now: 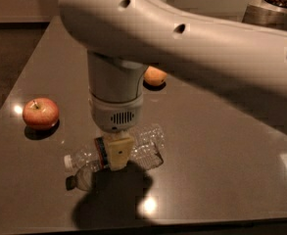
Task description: Place water bottle upright
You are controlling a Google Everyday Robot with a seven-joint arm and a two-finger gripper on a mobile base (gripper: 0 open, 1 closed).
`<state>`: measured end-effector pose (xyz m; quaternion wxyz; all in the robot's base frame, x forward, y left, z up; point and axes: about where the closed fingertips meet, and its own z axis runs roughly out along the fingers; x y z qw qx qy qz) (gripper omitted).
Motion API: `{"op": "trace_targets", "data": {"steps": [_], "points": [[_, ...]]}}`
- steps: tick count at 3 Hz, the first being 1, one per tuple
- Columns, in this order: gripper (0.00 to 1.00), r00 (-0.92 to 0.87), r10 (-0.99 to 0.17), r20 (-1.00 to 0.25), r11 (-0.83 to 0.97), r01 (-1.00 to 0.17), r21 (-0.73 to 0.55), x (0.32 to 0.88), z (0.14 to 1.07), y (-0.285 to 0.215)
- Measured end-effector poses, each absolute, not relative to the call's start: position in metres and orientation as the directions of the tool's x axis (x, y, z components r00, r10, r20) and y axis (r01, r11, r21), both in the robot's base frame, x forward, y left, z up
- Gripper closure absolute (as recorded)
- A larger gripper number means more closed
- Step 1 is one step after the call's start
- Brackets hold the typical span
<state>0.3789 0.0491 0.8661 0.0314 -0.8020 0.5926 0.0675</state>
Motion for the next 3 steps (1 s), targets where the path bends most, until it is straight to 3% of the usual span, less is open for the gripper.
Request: {"op": "trace_targets", "data": {"steps": [1, 3], "points": [[0.99, 0.244, -0.936, -0.254, -0.256, -0.967, 0.014, 0.404, 0.905, 0.045], [1.00, 0.156, -0.862, -0.483, -0.177, -0.984, -0.001, 0.429, 0.949, 0.037]]}}
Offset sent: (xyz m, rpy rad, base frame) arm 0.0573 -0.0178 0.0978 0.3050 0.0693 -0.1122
